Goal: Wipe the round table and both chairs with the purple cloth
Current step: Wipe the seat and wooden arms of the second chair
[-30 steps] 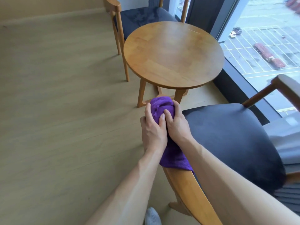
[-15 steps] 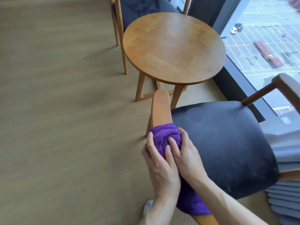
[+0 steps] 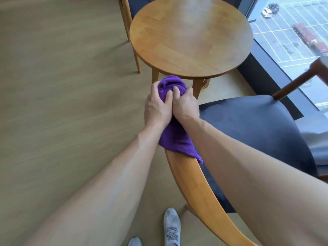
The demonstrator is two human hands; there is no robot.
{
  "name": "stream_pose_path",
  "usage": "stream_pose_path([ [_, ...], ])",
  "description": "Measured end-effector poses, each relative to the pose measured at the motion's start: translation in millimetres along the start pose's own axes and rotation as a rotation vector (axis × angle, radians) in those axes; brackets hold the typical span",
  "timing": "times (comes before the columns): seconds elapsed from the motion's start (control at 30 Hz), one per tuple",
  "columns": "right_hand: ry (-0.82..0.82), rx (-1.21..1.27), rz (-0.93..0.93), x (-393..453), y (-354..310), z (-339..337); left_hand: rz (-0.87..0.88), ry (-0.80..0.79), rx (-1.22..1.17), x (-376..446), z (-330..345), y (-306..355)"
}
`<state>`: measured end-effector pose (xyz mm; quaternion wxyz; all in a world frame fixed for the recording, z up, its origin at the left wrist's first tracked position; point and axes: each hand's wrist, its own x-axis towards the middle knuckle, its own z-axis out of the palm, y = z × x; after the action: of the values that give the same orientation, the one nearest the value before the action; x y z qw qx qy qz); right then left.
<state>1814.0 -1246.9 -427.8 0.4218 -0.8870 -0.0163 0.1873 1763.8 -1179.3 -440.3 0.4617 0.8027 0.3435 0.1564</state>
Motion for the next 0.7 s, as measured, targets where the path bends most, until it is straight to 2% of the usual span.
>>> stream_pose_path([
  [0.17,-0.047,0.011,-0.036,-26.4,16.1,-9.6,-0.009,0.024,-0.001,-35.8,-1.5,-1.1],
  [0.33,-0.104,-0.028,-0.082,-81.0,45.6,-23.5,-0.088,0.127,-0.046,-111.0,-3.8,-2.5],
  [0.5,-0.166,-0.132,-0.169,-140.2,88.1,-52.8,-0.256,0.209,-0.166,-199.5,9.3,3.9],
  [0.7,-0.298,-0.192,-0.215,-201.4,133.4,-103.9,-0.557,0.168,-0.308,-280.0,23.2,27.2],
])
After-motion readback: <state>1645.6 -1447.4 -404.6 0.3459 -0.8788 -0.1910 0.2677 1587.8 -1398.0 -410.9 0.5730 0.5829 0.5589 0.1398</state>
